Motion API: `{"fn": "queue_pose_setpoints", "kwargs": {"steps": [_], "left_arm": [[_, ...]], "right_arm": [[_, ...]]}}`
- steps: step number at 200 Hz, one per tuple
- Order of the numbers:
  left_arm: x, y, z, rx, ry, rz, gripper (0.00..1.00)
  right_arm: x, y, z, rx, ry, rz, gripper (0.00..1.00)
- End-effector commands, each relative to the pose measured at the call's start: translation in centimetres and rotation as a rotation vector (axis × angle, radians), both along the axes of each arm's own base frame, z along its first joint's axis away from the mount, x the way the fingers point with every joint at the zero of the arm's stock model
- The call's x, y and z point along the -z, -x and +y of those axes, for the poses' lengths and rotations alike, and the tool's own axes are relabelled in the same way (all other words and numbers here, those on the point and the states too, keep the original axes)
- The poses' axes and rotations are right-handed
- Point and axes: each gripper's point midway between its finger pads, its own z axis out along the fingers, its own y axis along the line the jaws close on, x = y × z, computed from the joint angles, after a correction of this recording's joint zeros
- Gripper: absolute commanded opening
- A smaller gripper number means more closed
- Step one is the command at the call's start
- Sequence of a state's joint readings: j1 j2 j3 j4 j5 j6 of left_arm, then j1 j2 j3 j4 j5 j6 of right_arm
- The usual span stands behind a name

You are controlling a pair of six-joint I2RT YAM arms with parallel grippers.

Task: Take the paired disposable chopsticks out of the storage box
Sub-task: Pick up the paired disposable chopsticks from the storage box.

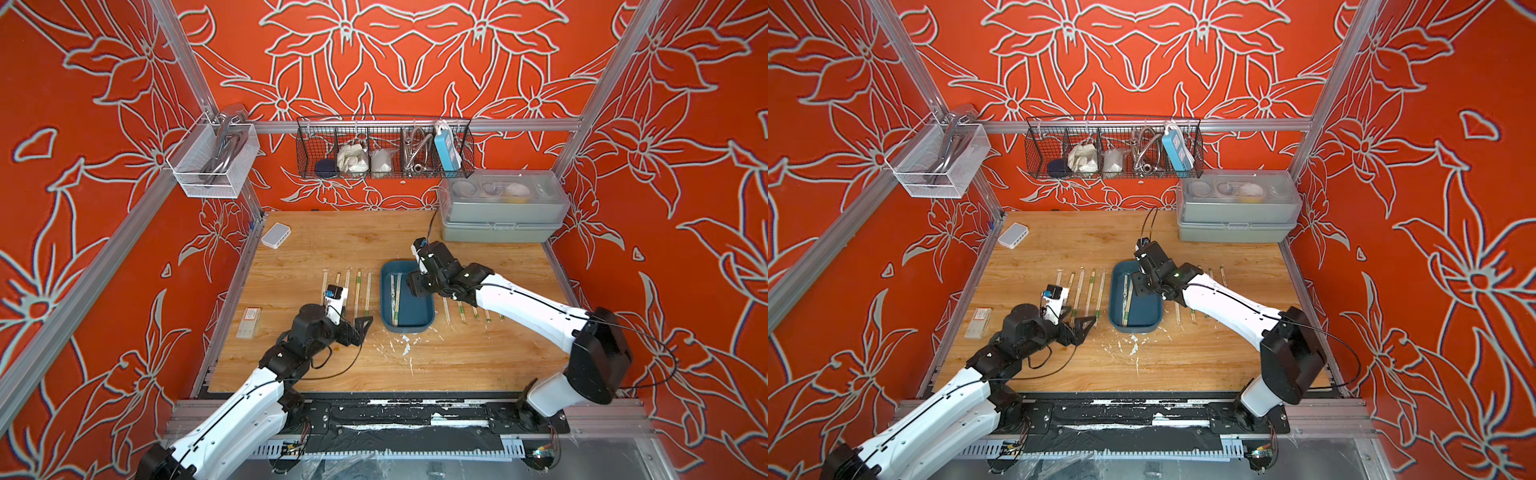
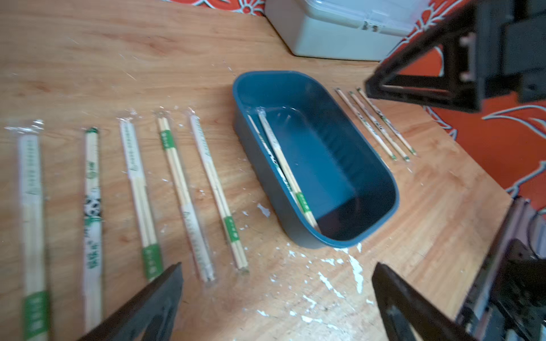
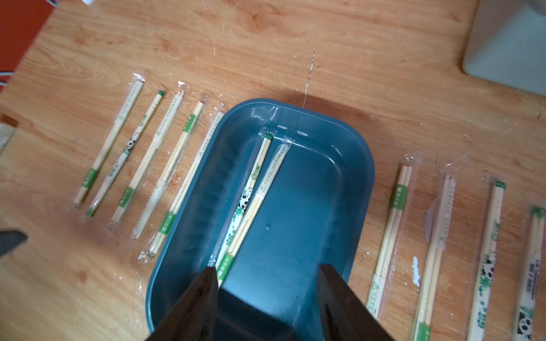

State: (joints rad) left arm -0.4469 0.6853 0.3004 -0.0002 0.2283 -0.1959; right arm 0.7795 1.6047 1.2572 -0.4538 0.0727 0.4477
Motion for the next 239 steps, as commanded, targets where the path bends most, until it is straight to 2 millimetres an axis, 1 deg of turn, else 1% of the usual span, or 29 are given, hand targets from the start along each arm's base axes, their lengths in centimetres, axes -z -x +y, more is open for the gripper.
{"fn": "queue_pose_setpoints", "kwargs": {"steps": [1, 48, 71, 97, 110, 146, 171, 192, 227, 239], "left_arm": [[-1.8, 0.9, -2.0, 0.158, 0.019, -0.115, 1.0], [-1.5, 0.8, -1.9, 0.148, 0.012, -0.124, 1.0], [-1.5, 0.7, -1.7, 0.137, 0.003, -0.132, 1.0], [-1.2, 0.4, -1.4, 0.118, -0.013, -0.13, 1.0], [-1.1, 0.3, -1.5, 0.12, -0.016, -0.125, 1.0], [-0.8, 0.2, -1.4, 0.115, -0.025, -0.115, 1.0], [-0.6, 0.0, -1.3, 0.105, -0.032, -0.112, 1.0], [-0.4, -0.1, -1.2, 0.1, -0.038, -0.106, 1.0], [-0.2, -0.2, -1.2, 0.099, -0.047, -0.093, 1.0], [-0.3, -0.3, -1.2, 0.096, -0.049, -0.094, 1.0]], "right_arm": [[2.0, -0.6, -0.5, 0.06, 0.104, 0.072, 0.57], [6.2, -2.5, 1.4, 0.086, 0.178, 0.154, 0.55], [7.8, -2.9, 2.2, 0.089, 0.197, 0.194, 0.54], [9.4, -3.4, 2.6, 0.101, 0.218, 0.221, 0.54], [9.8, -3.6, 2.9, 0.099, 0.22, 0.227, 0.54], [11.5, -4.2, 2.9, 0.125, 0.253, 0.249, 0.51], [12.6, -4.3, 3.0, 0.125, 0.26, 0.264, 0.5], [13.0, -4.4, 3.0, 0.129, 0.261, 0.275, 0.47], [13.7, -4.4, 2.9, 0.14, 0.263, 0.283, 0.37], [13.9, -4.4, 2.8, 0.141, 0.258, 0.293, 0.3]]}}
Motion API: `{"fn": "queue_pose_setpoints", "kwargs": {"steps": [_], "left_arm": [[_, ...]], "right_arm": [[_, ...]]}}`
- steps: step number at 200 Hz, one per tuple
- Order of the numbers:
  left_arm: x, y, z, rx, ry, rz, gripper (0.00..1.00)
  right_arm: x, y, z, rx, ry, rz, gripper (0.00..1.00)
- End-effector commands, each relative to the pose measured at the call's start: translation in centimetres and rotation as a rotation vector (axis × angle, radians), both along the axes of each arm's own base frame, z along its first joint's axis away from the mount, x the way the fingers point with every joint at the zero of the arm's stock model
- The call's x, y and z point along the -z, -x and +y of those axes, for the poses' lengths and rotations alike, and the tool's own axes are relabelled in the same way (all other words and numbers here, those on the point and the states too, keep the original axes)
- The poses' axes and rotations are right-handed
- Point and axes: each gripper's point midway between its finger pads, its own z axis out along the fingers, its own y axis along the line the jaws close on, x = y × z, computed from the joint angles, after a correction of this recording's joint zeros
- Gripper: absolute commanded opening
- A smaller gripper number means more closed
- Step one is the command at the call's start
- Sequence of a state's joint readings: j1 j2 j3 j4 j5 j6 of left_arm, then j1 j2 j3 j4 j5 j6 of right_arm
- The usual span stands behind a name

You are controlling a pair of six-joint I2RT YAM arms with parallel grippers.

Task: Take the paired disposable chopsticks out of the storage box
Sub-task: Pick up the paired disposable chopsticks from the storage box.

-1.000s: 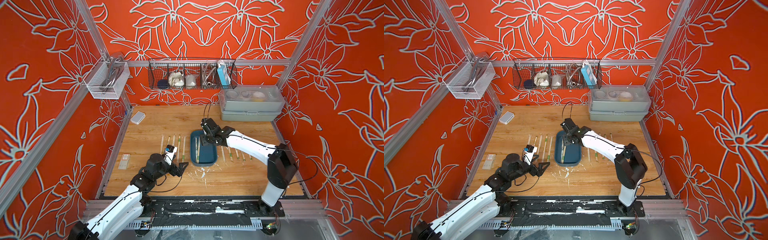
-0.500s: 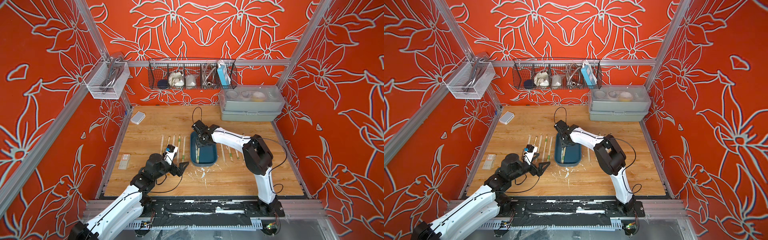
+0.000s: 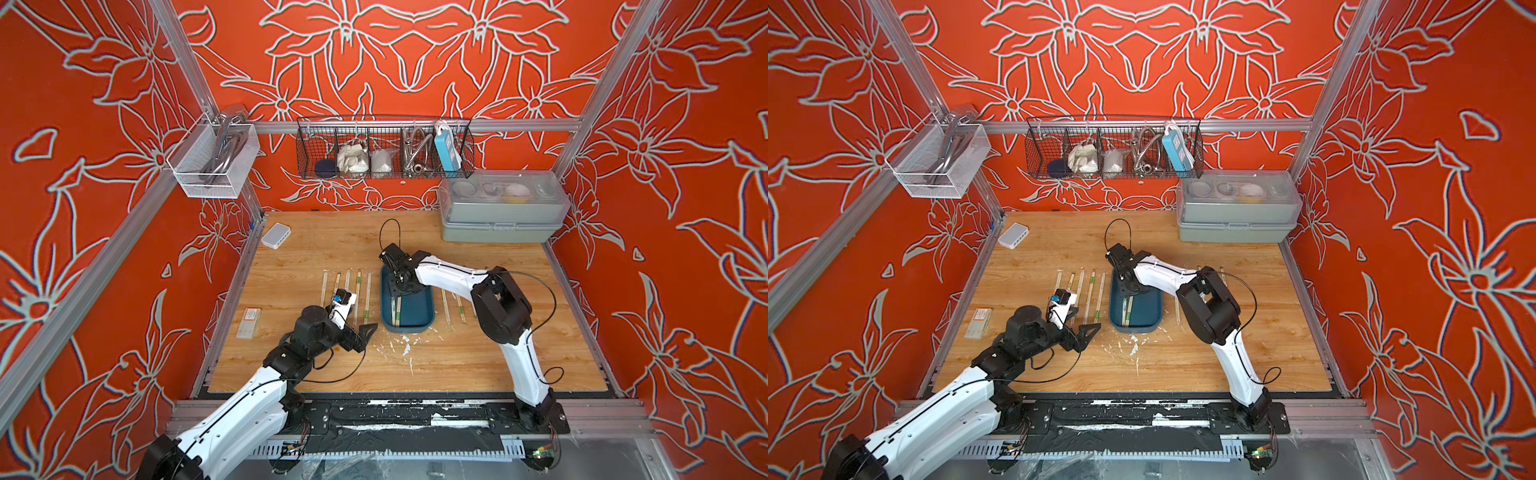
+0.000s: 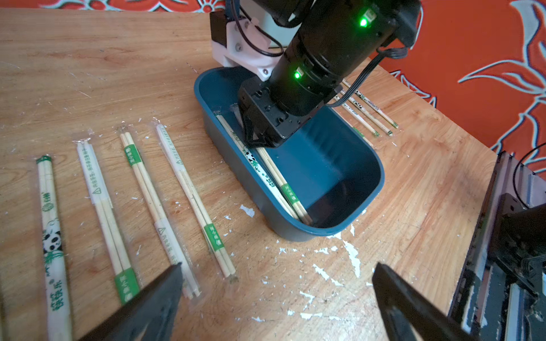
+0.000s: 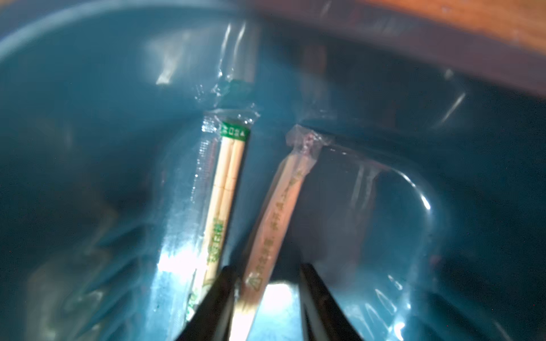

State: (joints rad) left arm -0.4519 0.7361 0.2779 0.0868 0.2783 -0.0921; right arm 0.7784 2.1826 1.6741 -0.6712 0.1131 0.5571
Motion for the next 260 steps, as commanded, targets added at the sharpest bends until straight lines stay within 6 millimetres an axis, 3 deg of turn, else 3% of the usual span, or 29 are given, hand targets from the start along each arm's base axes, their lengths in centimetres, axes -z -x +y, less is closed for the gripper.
{"fn": "queue_pose_setpoints", "kwargs": {"steps": [1, 65, 260], "left_arm": [[-0.7, -0.3, -0.1, 0.001, -0.005, -0.029, 1.0], [-0.7, -0.4, 0.4, -0.024, -0.013, -0.038, 1.0], [-0.4, -0.7, 0.7, -0.05, -0.028, -0.028, 1.0]], "right_arm": [[1.0, 0.0, -0.5, 0.025, 0.018, 0.022, 0.3], [1.4, 0.0, -0.8, 0.063, -0.023, 0.027, 0.07], [-5.1, 0.2, -1.0, 0.073, -0.114, -0.06, 0.0]]}}
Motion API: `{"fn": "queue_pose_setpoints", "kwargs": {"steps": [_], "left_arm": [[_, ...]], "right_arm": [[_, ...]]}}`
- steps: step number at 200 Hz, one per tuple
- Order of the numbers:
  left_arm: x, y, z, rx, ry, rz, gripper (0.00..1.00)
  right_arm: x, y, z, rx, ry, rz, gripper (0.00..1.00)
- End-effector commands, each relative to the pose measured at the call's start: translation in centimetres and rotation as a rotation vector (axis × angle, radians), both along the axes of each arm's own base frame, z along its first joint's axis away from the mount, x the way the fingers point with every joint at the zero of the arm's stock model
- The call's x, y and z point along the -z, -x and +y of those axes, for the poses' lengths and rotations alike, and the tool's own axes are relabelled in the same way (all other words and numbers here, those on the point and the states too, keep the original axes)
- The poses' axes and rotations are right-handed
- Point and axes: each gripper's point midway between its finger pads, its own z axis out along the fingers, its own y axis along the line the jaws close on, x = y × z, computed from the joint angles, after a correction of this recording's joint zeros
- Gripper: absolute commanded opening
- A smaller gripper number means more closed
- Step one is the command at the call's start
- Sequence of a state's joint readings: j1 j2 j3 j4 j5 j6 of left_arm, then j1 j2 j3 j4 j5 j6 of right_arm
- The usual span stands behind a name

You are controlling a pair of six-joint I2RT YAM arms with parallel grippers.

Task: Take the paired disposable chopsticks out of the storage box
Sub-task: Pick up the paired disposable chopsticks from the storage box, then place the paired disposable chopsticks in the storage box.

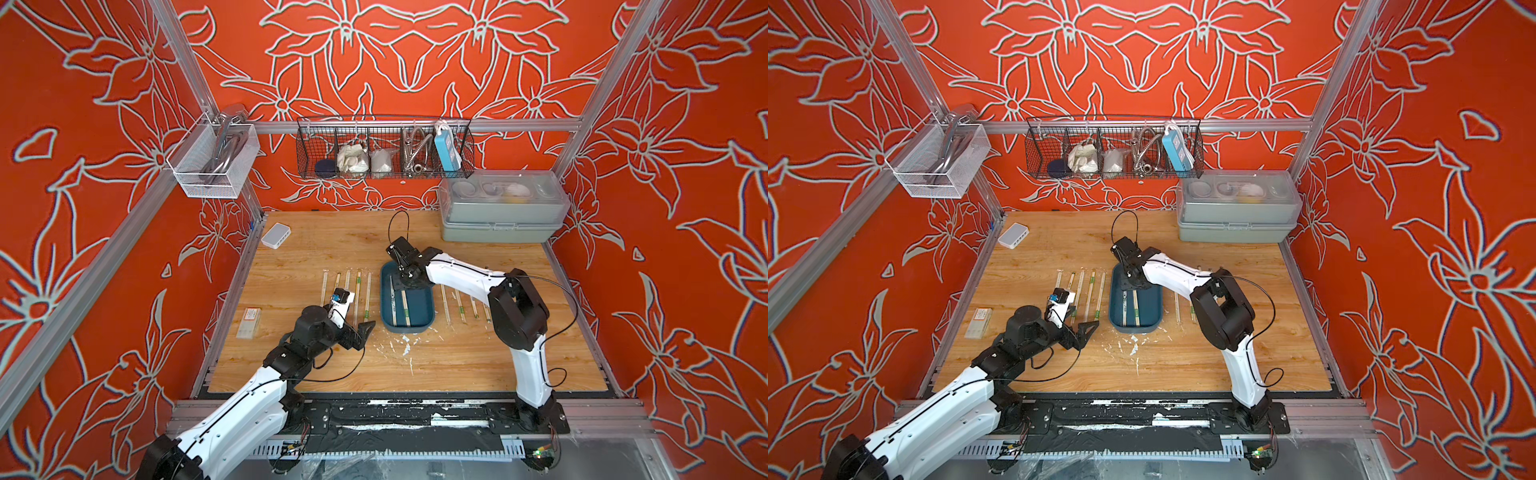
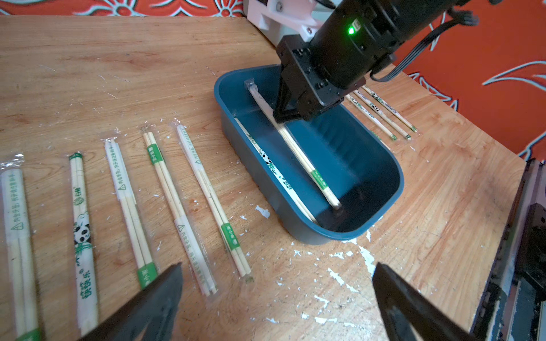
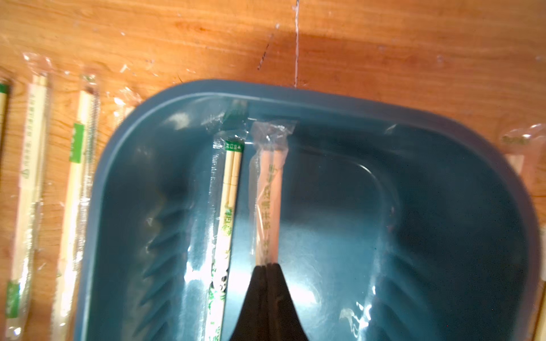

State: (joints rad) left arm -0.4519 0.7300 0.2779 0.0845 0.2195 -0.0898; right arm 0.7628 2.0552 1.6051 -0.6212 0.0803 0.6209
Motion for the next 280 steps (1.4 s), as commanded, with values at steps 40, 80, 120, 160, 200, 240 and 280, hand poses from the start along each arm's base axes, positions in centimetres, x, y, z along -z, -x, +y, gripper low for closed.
{"fn": "queue_pose_setpoints", "kwargs": {"steps": [40, 80, 120, 160, 200, 240, 280], "left_arm": [[-0.4, -0.1, -0.1, 0.001, -0.002, -0.014, 1.0], [-0.4, -0.2, -0.1, -0.001, 0.0, -0.01, 1.0], [-0.3, -0.2, -0.2, 0.0, -0.002, -0.004, 1.0], [-0.1, -0.2, -0.1, -0.002, -0.007, -0.001, 1.0], [0.0, -0.3, -0.1, -0.002, -0.009, 0.004, 1.0], [0.1, -0.4, -0.1, -0.004, -0.012, 0.006, 1.0], [0.2, -0.4, -0.1, -0.003, -0.014, 0.008, 1.0]], "right_arm": [[-3.7, -0.3, -1.1, -0.005, -0.002, -0.056, 0.0], [-4.8, -0.4, -1.5, -0.015, -0.015, -0.066, 0.0], [-3.9, -0.8, -1.6, -0.021, -0.009, -0.067, 0.0], [-3.4, -2.0, -2.1, -0.015, 0.002, -0.083, 0.0], [-3.8, -3.9, -3.0, 0.005, -0.002, -0.099, 0.0], [-3.0, -5.4, -3.4, 0.014, 0.0, -0.088, 0.0], [-3.1, -6.3, -3.3, 0.005, -0.012, -0.089, 0.05]]}}
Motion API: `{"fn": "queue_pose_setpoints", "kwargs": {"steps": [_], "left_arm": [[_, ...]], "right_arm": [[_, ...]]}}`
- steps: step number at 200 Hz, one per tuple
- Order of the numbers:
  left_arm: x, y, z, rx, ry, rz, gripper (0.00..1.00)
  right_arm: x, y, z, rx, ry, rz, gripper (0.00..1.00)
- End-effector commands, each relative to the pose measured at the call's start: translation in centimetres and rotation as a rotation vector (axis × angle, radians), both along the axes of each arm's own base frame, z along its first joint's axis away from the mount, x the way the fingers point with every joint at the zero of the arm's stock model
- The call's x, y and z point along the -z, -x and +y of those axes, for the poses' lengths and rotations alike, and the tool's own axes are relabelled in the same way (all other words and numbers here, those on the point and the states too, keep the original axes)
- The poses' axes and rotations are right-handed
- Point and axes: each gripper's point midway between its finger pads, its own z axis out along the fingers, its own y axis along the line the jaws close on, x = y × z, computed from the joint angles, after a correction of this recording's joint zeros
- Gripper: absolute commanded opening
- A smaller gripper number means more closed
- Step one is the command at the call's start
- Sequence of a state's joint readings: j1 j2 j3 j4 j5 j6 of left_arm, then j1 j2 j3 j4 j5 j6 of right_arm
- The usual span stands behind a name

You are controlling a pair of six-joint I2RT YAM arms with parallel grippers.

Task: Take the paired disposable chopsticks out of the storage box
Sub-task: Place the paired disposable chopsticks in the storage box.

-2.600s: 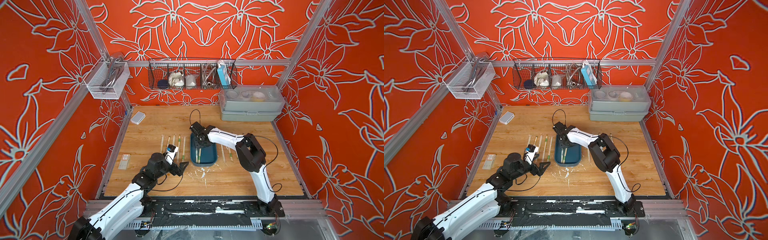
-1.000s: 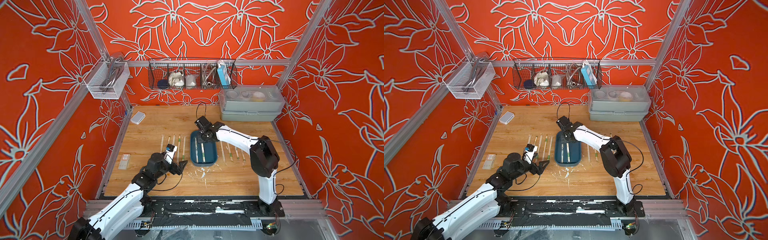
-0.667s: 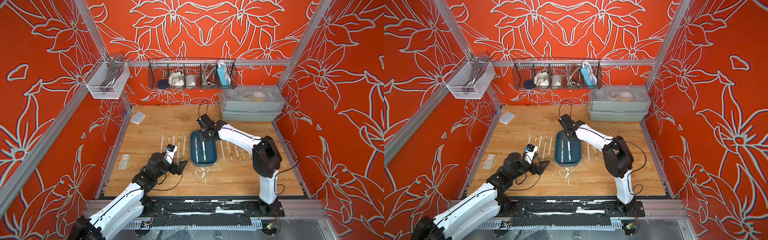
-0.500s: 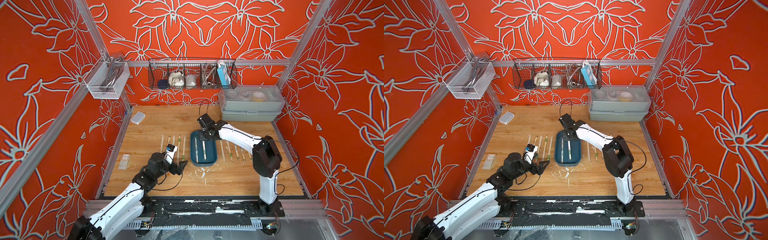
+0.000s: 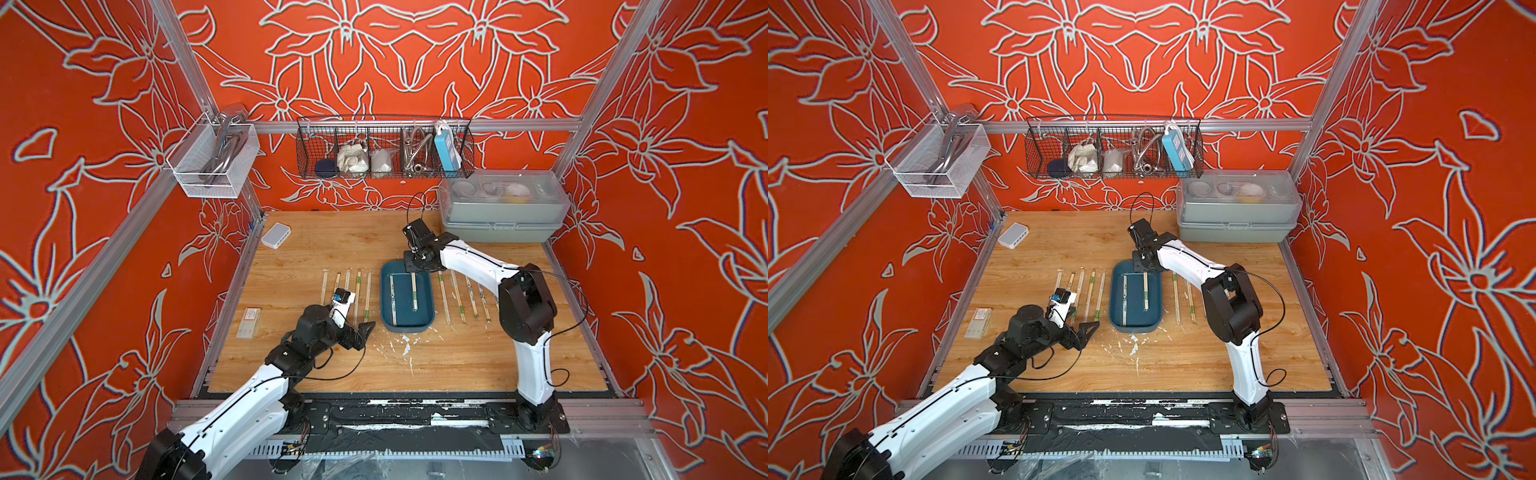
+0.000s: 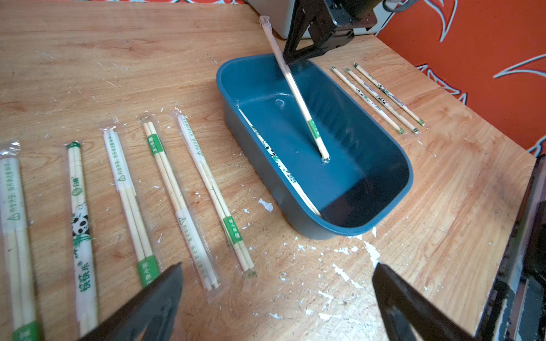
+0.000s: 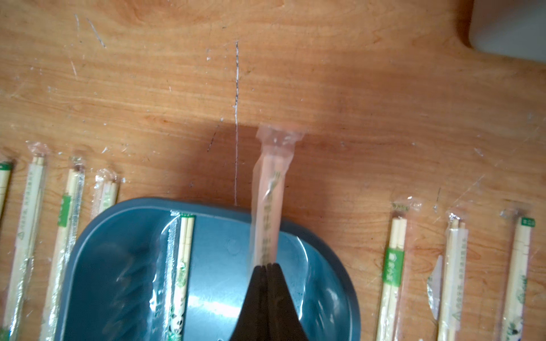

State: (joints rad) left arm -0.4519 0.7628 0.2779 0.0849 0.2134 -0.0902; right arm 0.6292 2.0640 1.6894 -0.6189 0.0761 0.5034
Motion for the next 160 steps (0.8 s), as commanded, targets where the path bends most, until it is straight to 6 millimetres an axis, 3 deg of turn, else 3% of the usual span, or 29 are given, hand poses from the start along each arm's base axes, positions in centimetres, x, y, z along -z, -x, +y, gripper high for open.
{"fn": "queue_pose_setpoints", "kwargs": {"steps": [1, 82, 104, 160], "left_arm": [[-0.7, -0.3, -0.2, 0.002, 0.002, -0.02, 1.0], [-0.6, -0.4, -0.2, 0.001, 0.0, -0.016, 1.0], [-0.6, -0.4, -0.3, 0.003, -0.001, -0.014, 1.0], [-0.5, -0.5, -0.4, 0.005, -0.001, -0.009, 1.0]], "right_arm": [[-0.5, -0.6, 0.5, -0.022, -0.007, -0.012, 0.05], [-3.3, 1.3, 0.4, -0.055, -0.077, -0.053, 0.34], [-2.4, 2.0, -0.1, -0.049, -0.066, -0.044, 0.43], [0.6, 2.4, 0.1, -0.075, -0.025, -0.008, 0.44]]}}
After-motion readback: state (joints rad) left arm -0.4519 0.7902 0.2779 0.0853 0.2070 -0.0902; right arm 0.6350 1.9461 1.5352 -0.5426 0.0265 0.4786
